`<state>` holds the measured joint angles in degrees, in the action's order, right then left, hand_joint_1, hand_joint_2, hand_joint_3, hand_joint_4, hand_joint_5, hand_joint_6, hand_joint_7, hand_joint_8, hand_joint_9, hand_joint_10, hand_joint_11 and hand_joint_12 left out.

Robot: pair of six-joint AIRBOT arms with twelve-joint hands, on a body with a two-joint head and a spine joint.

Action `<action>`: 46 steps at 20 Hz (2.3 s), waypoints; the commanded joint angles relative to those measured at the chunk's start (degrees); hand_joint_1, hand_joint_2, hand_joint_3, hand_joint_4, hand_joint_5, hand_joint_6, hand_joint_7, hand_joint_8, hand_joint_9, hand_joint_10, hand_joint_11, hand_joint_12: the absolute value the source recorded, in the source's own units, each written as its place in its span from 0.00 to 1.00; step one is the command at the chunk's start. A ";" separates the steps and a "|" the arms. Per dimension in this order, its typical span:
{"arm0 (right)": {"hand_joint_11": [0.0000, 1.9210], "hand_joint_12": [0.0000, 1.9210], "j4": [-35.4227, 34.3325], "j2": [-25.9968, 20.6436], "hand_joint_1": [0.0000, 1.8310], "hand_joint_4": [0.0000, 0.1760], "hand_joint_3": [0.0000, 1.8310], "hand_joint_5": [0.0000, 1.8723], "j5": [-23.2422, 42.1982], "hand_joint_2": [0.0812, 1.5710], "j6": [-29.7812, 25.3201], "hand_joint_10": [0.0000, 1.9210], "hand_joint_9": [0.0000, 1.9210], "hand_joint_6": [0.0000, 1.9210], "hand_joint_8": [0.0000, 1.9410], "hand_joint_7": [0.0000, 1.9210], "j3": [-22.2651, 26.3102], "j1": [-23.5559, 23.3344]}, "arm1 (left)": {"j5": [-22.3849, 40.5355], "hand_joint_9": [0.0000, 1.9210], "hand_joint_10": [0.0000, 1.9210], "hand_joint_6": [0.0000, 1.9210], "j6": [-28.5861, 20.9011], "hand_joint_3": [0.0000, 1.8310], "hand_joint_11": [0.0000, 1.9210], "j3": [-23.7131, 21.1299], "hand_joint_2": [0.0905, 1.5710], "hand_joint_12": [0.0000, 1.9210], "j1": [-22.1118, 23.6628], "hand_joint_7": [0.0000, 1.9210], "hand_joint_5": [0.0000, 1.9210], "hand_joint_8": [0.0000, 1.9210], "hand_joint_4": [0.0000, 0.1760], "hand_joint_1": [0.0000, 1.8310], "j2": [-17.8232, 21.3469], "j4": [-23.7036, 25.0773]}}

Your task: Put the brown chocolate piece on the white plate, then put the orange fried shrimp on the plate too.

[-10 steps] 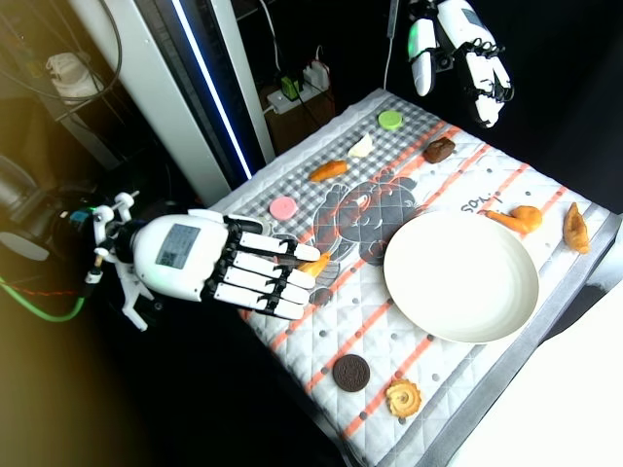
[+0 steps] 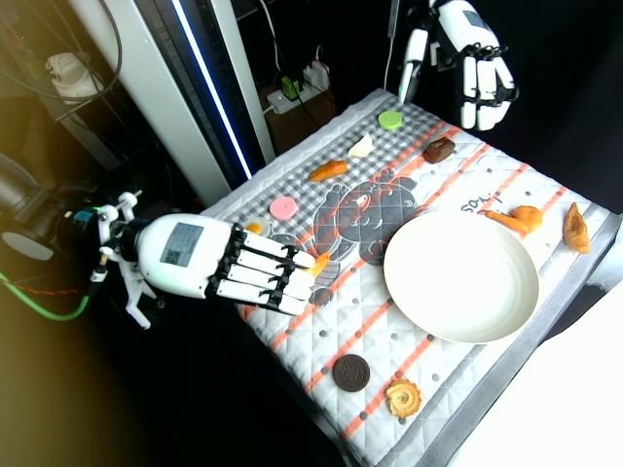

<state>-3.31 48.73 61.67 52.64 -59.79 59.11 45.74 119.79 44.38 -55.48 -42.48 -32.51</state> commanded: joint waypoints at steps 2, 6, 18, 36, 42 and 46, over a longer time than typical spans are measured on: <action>0.00 0.23 -0.05 -0.53 0.34 0.41 0.00 0.19 8.71 0.74 0.00 0.00 0.10 0.00 0.00 0.15 0.67 -0.81 | 3.79 0.34 0.01 0.00 3.78 0.00 0.08 1.13 0.48 0.47 0.87 0.27 0.17 0.00 0.99 0.44 -1.68 -1.91; 0.00 0.22 1.68 -1.28 0.29 0.58 0.00 0.19 9.54 0.75 0.00 0.00 0.10 0.00 0.00 0.16 1.50 -1.23 | -1.04 0.40 0.01 0.00 5.75 0.00 0.08 5.24 0.49 0.50 2.12 0.32 0.22 0.00 0.57 0.46 -4.35 -6.55; 0.00 0.28 1.66 -1.33 0.28 0.46 0.00 0.20 9.95 0.74 -0.02 0.00 0.12 0.00 0.00 0.17 1.62 -1.23 | -3.22 0.55 0.04 0.00 5.77 0.00 0.13 6.78 0.53 0.41 4.49 0.51 0.33 0.02 0.24 0.52 -6.03 -5.81; 0.01 0.30 1.28 -1.36 0.30 0.43 0.00 0.22 9.95 0.76 -0.06 0.00 0.14 0.00 0.00 0.20 1.69 -1.11 | -4.10 0.50 0.49 0.35 5.77 0.00 0.17 8.09 0.64 0.51 10.87 0.62 0.60 0.26 0.00 0.63 -5.50 -2.32; 0.00 0.29 1.17 -1.26 0.31 0.37 0.00 0.22 9.95 0.76 -0.06 0.00 0.14 0.00 0.00 0.20 1.47 -1.11 | -13.26 0.51 0.70 0.26 5.77 0.00 0.19 17.20 0.62 0.52 25.15 0.57 0.65 0.69 0.00 0.65 -13.01 2.32; 0.00 0.28 1.21 -0.48 0.34 0.49 0.00 0.22 10.36 0.76 -0.06 0.00 0.13 0.00 0.00 0.20 0.72 -1.81 | -20.38 0.44 0.61 0.26 5.75 0.00 0.24 27.43 0.62 0.75 31.43 0.59 0.65 0.38 0.26 0.62 -23.27 -0.85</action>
<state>-0.82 48.42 64.84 52.64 -58.87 58.02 21.43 125.60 71.68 -24.64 -66.37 -33.82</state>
